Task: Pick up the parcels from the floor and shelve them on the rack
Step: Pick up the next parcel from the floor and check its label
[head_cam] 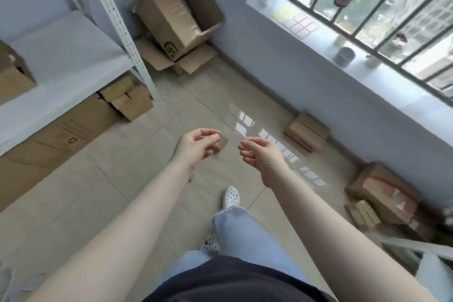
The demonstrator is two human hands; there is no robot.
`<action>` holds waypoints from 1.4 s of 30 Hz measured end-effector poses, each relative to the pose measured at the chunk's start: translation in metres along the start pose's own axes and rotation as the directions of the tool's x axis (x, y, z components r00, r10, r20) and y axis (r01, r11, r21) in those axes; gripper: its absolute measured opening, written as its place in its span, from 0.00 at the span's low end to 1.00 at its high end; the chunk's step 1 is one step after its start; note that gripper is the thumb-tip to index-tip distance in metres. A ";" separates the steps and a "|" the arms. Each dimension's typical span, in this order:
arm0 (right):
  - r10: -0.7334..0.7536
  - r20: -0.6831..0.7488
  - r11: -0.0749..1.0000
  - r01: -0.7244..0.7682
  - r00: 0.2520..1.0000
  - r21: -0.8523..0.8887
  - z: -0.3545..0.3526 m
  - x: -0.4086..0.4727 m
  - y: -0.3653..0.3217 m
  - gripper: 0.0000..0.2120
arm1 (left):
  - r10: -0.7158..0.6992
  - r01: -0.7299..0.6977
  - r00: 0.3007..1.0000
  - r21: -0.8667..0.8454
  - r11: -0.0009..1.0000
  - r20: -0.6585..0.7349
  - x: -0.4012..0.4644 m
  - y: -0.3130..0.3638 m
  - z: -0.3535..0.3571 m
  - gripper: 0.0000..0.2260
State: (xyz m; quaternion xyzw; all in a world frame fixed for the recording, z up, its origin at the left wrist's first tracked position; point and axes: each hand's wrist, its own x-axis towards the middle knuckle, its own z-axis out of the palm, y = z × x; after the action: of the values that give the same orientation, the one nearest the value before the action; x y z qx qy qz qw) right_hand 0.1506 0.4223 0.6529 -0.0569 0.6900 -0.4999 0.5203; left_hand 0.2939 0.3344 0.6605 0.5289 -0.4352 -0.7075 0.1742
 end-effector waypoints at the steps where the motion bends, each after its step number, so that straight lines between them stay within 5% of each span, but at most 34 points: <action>1: 0.007 0.011 1.000 -0.007 1.000 -0.011 0.007 0.012 -0.006 0.02 | -0.001 0.001 1.000 -0.013 1.000 -0.017 0.009 0.005 -0.004 0.06; 9: 0.056 0.095 0.991 -0.044 0.994 -0.123 0.052 0.101 -0.060 0.02 | -0.020 0.017 0.993 -0.035 0.999 -0.114 0.083 0.057 -0.029 0.06; 22: 0.090 0.039 0.990 -0.085 0.995 -0.114 0.112 0.191 -0.111 0.02 | -0.079 0.079 0.997 0.038 0.996 -0.011 0.200 0.117 -0.067 0.04; 34: 0.207 -0.278 0.962 -0.145 0.938 0.230 0.218 0.223 -0.104 0.03 | -0.171 0.062 0.945 0.362 0.930 0.279 0.305 0.181 -0.158 0.05; 42: 0.295 -0.414 0.899 -0.103 0.861 0.426 0.228 0.209 -0.090 0.03 | -0.268 0.016 0.856 0.495 0.869 0.442 0.334 0.183 -0.135 0.06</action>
State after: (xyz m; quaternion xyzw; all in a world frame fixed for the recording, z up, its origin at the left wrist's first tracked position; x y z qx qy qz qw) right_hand 0.1931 0.1088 0.5914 0.2433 0.6838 -0.5677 0.3884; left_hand 0.2497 -0.0628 0.5989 0.3865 -0.5833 -0.7020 -0.1329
